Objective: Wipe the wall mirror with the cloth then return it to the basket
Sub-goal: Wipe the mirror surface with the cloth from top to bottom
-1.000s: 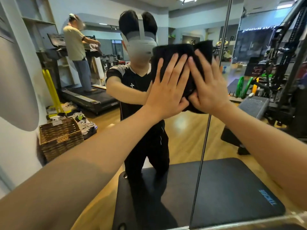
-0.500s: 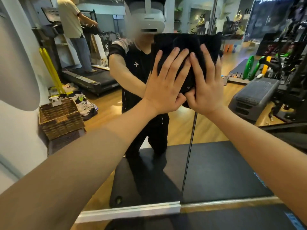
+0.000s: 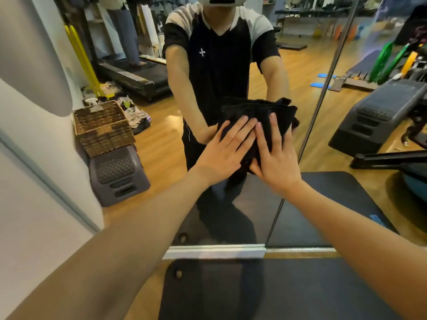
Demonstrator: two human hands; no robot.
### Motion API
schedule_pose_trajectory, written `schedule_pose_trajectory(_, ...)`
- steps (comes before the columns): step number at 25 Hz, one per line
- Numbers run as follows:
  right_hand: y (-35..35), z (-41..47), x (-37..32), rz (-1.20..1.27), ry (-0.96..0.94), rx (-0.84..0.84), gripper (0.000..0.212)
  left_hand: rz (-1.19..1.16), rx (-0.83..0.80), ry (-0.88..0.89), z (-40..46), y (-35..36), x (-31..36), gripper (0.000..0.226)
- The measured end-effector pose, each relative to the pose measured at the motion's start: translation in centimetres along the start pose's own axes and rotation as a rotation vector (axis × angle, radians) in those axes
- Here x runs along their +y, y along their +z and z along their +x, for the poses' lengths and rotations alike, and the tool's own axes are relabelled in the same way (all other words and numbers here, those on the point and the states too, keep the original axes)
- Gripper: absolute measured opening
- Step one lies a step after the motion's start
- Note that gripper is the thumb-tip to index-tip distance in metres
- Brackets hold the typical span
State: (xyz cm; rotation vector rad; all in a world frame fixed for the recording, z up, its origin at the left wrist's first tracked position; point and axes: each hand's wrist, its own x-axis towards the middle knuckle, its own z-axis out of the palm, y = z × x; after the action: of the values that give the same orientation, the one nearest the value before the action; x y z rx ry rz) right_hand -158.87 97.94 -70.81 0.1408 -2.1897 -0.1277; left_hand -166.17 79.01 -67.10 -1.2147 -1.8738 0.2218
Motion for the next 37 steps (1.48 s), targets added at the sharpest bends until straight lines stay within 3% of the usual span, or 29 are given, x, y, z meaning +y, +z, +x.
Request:
schedule_pose_trajectory(4,3.4,4.2,-9.2,-0.013,-0.016,0.092,0.084,0.007,0.069,-0.006,-7.2,-0.5,-7.8,0.054)
schedule_pose_trajectory(8,6.4,7.8,-17.5,0.056,-0.033,0.115,0.096,0.081,0.025,-0.026,-13.6,-0.8,-14.8,0.071)
schedule_pose_trajectory(10,8.0,9.6,-22.2,0.109,-0.072,0.119,0.097,0.068,0.034,-0.062,-17.9,-0.7,-18.3,0.066)
schedule_pose_trajectory(19,14.8,16.1,-42.2,0.118,-0.152,0.27,0.066,0.135,0.03,-0.147,-34.7,-1.0,-31.9,0.065)
schedule_pose_trajectory(22,16.4,17.0,-47.0,0.127,-0.166,0.259,0.065,0.2,0.054,-0.188,-38.7,-0.8,-34.6,0.065)
schedule_pose_trajectory(30,18.4,14.8,-48.7,0.18,-0.184,0.251,0.062,0.194,0.17,-0.303,-41.7,2.8,-32.0,0.059)
schedule_pose_trajectory(34,19.9,10.7,-47.6,0.165,-0.29,0.144,0.058,0.16,0.119,-0.432,-43.7,5.5,-26.6,0.063)
schedule_pose_trajectory(37,20.0,8.6,-45.2,0.168,-0.329,0.154,0.051,0.113,0.075,-0.524,-43.1,7.2,-22.4,0.067)
